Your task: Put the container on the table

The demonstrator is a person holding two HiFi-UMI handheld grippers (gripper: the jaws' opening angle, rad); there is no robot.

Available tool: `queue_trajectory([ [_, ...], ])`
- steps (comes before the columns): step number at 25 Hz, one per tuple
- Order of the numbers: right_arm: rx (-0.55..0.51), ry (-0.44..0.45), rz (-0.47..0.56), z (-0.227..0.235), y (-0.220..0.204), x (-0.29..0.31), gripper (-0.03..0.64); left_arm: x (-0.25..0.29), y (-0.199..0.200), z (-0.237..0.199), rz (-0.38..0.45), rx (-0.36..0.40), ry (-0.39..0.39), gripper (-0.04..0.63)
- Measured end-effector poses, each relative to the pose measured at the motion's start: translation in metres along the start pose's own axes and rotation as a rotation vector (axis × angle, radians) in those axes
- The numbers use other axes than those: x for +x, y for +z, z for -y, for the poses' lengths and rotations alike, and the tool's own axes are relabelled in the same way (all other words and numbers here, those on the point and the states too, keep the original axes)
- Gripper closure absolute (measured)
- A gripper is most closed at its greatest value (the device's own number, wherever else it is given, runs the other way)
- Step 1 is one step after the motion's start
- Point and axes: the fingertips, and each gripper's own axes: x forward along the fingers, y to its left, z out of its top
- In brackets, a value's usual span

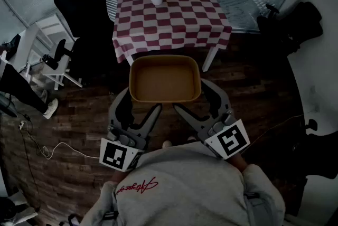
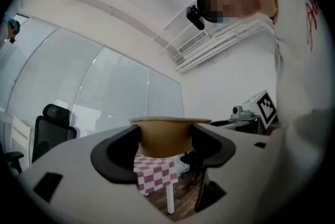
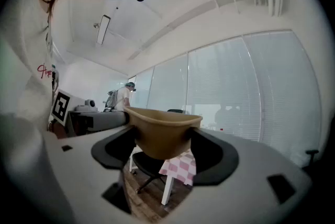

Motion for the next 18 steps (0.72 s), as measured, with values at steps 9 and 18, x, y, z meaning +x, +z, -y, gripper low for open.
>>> queue_trajectory([
  [9, -0.019, -0.007, 0.009, -0.0016, 0.0051, -0.0025, 0.281, -0.0011, 0.0043, 0.0023, 0.007, 0.007, -0.006, 0.284],
  [18, -0.021, -0.022, 0.020, -0.0067, 0.0065, -0.0024, 0.279, -0.0047, 0.0052, 0.0011, 0.008, 0.002, -0.020, 0.284],
])
